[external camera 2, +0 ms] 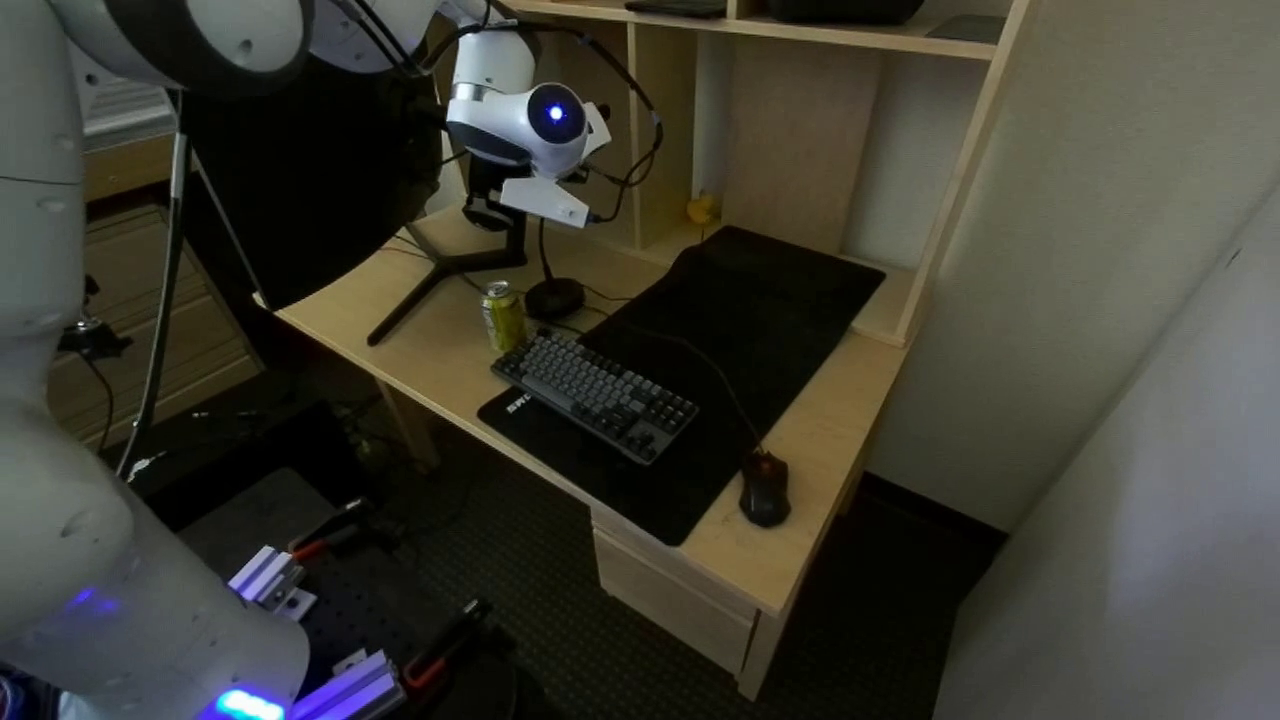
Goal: Move the mic
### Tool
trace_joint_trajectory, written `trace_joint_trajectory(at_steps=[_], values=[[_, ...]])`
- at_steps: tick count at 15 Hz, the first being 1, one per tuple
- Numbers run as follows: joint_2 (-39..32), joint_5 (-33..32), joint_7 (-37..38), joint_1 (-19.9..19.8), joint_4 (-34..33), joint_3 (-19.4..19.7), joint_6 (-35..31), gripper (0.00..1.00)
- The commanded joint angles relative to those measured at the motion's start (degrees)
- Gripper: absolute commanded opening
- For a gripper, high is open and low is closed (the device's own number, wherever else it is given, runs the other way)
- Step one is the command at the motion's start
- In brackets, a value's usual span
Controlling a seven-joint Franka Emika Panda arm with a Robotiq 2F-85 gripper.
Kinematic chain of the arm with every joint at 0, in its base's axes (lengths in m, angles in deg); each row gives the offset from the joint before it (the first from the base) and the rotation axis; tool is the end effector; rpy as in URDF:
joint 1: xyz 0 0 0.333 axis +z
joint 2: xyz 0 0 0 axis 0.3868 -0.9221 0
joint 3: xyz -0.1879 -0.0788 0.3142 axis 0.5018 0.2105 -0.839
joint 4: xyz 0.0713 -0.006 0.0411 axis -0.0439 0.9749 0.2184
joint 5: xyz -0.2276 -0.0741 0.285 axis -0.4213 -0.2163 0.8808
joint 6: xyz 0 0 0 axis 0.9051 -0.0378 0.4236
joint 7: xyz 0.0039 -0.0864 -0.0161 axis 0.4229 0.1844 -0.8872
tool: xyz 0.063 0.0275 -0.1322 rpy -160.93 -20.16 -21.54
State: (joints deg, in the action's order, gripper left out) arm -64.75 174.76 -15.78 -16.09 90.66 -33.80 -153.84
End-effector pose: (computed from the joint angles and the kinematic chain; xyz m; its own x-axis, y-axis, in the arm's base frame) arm 0.7211 0.1761 0.3508 0.6073 0.1270 0.7842 0.5638 -0.7644 -0.3128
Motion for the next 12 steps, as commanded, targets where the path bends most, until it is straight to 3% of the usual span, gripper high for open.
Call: trace_joint_trajectory(at_steps=[1,5,7,12], values=[[-4.4,4.8,-2.5,0.8,-10.3,-0.8,-4.5,0.01],[-10.1,5.9,0.0,1.2,-20.2,0.3,-8.2,0.01],[-12.4,1.3,6.7,2.6,-22.1,2.4,-10.3,0.01],[-17.1,-5.9,21.3,1.8,-25.6,4.7,-7.1,0.01]])
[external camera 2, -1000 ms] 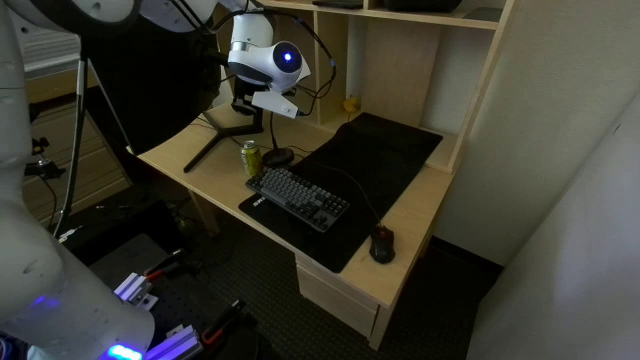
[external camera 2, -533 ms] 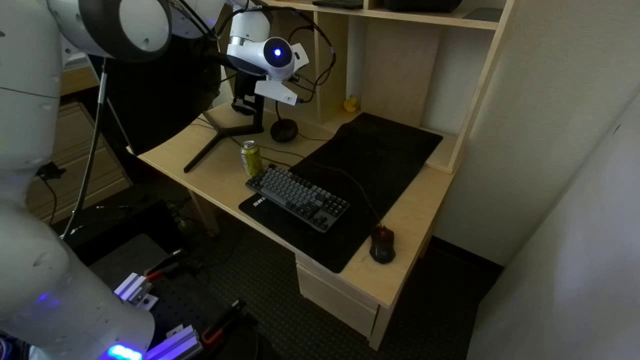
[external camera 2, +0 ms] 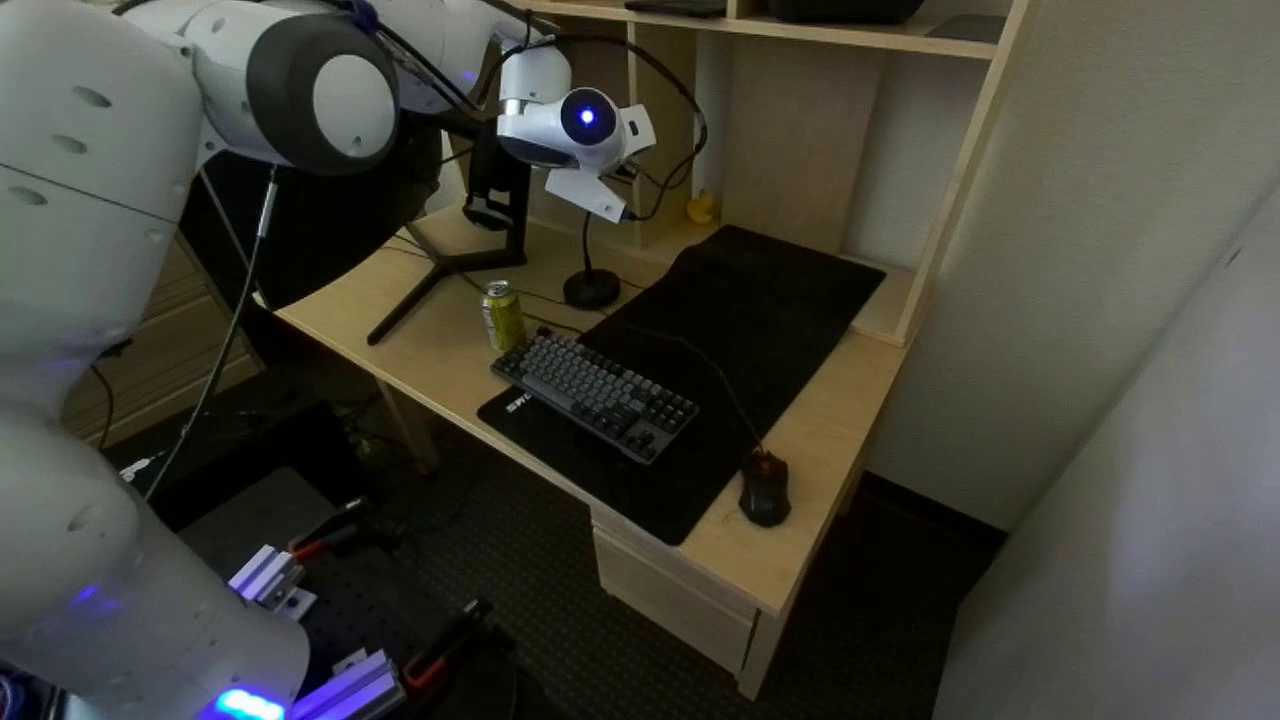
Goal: Move the mic
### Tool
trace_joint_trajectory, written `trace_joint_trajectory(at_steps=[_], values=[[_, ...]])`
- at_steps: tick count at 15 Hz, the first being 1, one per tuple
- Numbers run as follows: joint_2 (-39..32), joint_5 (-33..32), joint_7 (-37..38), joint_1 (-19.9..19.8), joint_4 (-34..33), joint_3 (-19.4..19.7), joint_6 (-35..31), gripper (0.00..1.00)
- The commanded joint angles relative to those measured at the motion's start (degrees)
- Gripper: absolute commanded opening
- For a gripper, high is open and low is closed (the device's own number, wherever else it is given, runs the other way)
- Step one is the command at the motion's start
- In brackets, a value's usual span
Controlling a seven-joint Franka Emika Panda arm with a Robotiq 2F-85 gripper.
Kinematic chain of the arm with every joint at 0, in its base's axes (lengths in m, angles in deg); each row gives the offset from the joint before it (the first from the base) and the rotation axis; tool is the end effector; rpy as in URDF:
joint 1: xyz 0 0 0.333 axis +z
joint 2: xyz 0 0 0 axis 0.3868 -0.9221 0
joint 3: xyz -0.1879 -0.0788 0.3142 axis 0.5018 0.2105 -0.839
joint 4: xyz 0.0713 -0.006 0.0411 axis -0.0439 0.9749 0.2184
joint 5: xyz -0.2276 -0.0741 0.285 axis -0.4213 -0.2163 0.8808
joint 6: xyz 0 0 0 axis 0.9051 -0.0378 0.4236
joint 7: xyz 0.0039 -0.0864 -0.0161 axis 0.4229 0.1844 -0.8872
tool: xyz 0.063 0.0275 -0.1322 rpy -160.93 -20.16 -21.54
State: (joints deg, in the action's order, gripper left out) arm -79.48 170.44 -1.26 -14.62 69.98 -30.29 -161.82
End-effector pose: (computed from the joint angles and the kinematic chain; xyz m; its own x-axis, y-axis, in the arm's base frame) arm 0.8156 0.1412 0.3268 0.6162 -0.0673 0.7847 0.3493 -0.8697 -0.3488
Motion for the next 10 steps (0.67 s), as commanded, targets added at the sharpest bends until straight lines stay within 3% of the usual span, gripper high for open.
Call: trace_joint_trajectory(at_steps=[1,10], values=[[-2.9,-2.0,8.7,0.1,-5.6,1.2,1.5,0.01],[-2.9,-1.2,10.3,0.0,-9.6,-0.7,2.6,0.01]])
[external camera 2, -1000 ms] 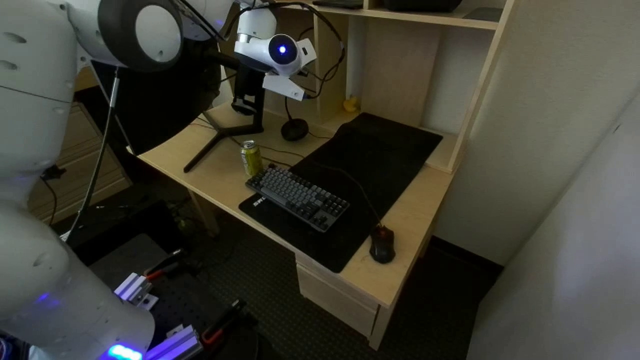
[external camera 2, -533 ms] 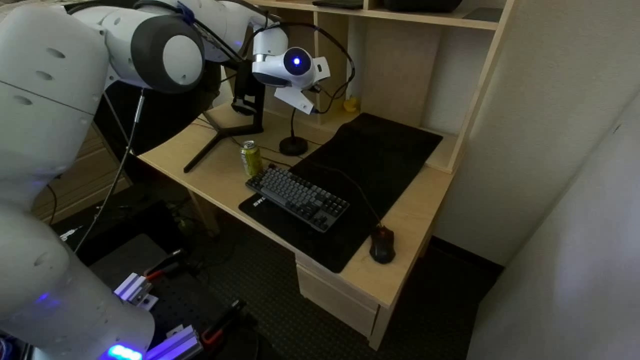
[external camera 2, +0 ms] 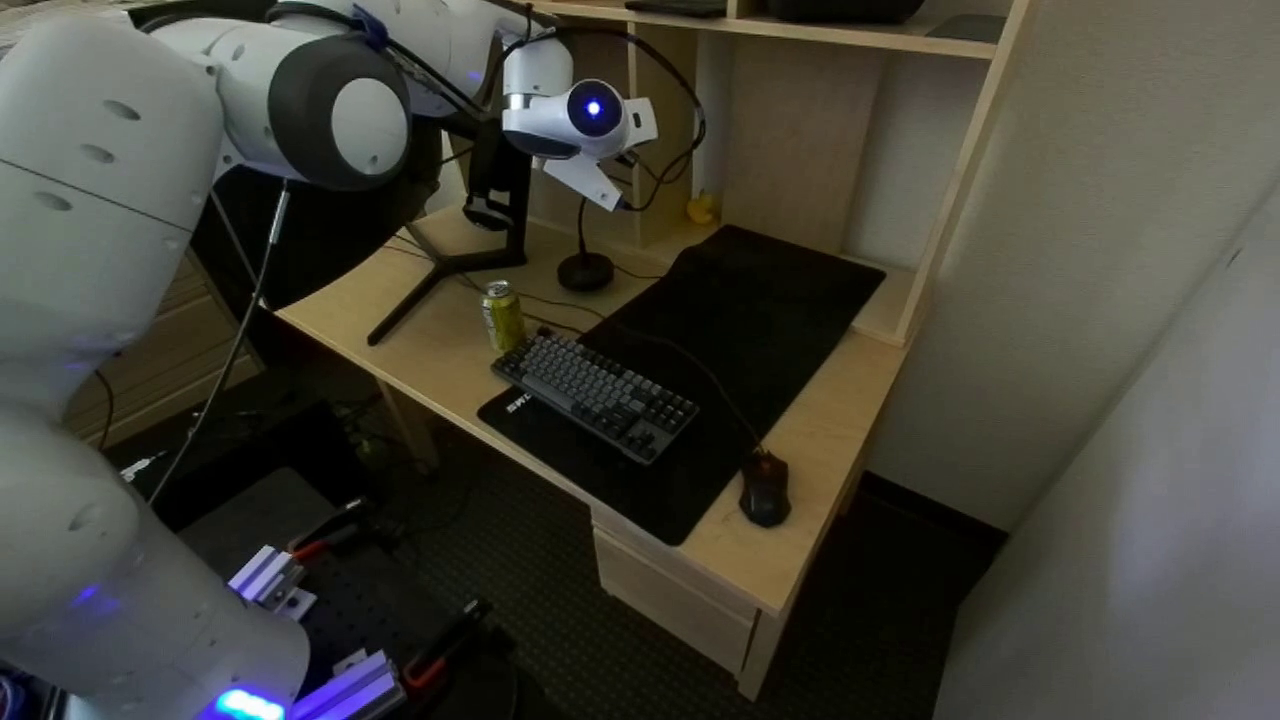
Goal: Move the mic
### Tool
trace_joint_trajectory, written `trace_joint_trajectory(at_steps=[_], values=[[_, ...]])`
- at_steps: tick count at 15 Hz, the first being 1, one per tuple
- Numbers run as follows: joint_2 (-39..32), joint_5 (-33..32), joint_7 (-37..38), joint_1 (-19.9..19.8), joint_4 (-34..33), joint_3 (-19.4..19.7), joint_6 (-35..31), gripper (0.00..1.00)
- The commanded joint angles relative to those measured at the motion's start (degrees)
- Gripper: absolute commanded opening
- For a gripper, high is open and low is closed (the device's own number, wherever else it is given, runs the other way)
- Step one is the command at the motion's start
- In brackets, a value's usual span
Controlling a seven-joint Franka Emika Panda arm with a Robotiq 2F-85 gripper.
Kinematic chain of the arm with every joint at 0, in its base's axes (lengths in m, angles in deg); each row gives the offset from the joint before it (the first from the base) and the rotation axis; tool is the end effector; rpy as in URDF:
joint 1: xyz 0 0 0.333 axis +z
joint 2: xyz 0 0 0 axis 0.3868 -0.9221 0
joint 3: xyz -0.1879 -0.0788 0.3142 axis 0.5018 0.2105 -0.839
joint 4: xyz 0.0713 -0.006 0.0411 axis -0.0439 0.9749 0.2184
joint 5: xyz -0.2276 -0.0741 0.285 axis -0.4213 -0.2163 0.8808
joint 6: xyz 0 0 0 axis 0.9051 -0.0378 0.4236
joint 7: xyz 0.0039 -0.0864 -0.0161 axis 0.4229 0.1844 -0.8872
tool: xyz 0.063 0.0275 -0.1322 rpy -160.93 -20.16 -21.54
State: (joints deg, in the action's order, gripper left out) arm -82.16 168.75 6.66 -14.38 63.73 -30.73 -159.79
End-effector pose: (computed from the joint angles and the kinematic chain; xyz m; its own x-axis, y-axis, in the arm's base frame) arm 0.8350 0.1549 0.3426 0.6225 -0.1685 0.7643 0.3255 -0.8323 -0.4486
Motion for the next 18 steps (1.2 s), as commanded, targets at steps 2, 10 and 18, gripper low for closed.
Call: trace_joint_trajectory(at_steps=[2,10,18], values=[[-1.3,0.0,3.4,0.0,-4.2,0.1,0.6,0.01],[-6.1,0.1,2.2,0.4,-6.6,0.2,-0.9,0.01],[-0.2,-6.4,10.3,2.5,1.8,4.7,0.5,0.45]])
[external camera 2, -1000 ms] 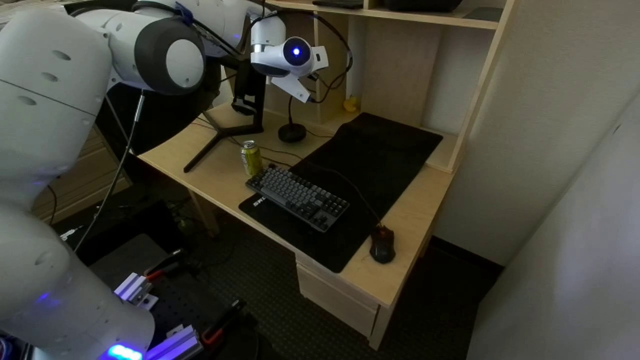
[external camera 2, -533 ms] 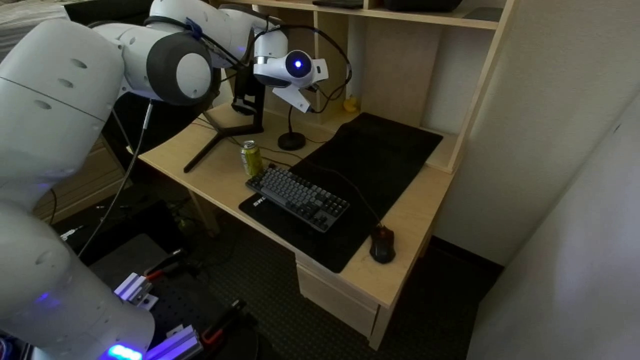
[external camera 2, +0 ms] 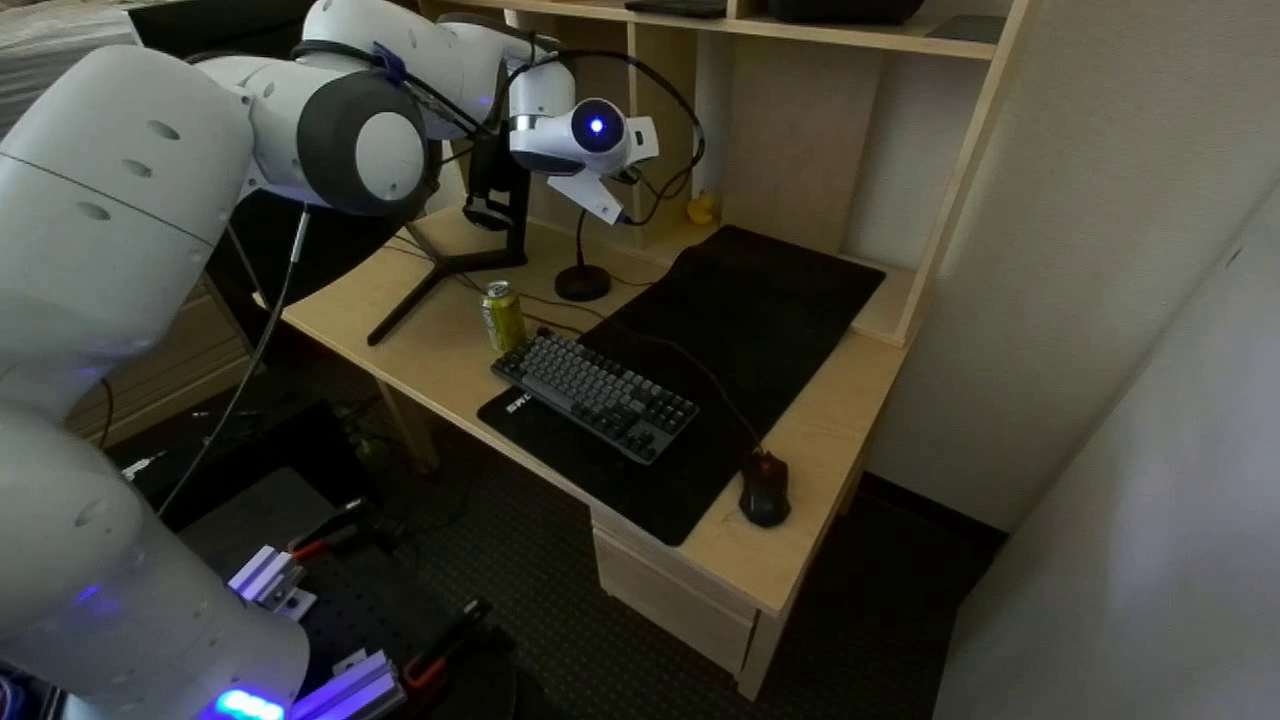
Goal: Move the mic
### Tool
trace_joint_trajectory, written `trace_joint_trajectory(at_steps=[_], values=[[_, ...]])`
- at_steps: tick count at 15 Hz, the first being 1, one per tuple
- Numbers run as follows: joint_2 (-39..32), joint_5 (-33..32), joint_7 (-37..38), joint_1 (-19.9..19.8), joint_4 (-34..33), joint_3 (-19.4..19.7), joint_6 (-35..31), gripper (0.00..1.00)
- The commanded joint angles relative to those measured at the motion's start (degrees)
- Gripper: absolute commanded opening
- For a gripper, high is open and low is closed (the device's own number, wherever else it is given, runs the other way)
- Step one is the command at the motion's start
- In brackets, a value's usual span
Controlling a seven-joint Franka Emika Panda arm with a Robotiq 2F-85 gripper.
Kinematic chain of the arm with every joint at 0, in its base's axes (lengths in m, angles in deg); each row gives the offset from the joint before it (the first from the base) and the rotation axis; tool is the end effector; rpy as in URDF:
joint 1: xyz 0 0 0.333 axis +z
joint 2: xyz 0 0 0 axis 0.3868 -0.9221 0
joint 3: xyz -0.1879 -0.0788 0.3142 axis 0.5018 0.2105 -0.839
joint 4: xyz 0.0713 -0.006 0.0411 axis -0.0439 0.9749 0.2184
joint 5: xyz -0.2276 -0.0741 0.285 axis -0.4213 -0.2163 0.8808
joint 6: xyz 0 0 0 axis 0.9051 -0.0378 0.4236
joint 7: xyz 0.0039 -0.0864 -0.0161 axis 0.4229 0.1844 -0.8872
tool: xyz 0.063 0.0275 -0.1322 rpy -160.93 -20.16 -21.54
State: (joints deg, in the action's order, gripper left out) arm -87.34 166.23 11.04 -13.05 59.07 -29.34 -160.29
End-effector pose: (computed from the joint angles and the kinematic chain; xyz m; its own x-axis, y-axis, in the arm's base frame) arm 0.8484 0.1601 0.3079 0.6447 -0.1814 0.7426 0.2912 -0.8399 -0.4580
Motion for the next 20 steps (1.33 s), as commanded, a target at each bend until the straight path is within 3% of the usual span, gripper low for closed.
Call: trace_joint_trajectory(at_steps=[1,3,5,8,13,16,17,20], values=[[6.0,-5.8,8.7,1.8,7.6,4.6,1.3,0.51],[9.4,-16.0,18.0,0.7,12.3,4.0,3.1,0.65],[12.8,-25.7,27.9,-0.2,15.9,4.4,8.8,0.79],[16.6,-36.5,36.9,-3.7,17.4,1.6,19.4,0.98],[23.8,-47.4,45.4,-6.1,21.8,0.0,24.5,1.0],[28.2,-48.5,45.9,-9.1,25.5,-2.3,29.5,1.0],[23.4,-49.1,46.4,-8.1,20.1,-2.4,25.9,1.0],[26.3,-48.6,46.1,-9.2,22.8,-2.7,28.3,1.0]])
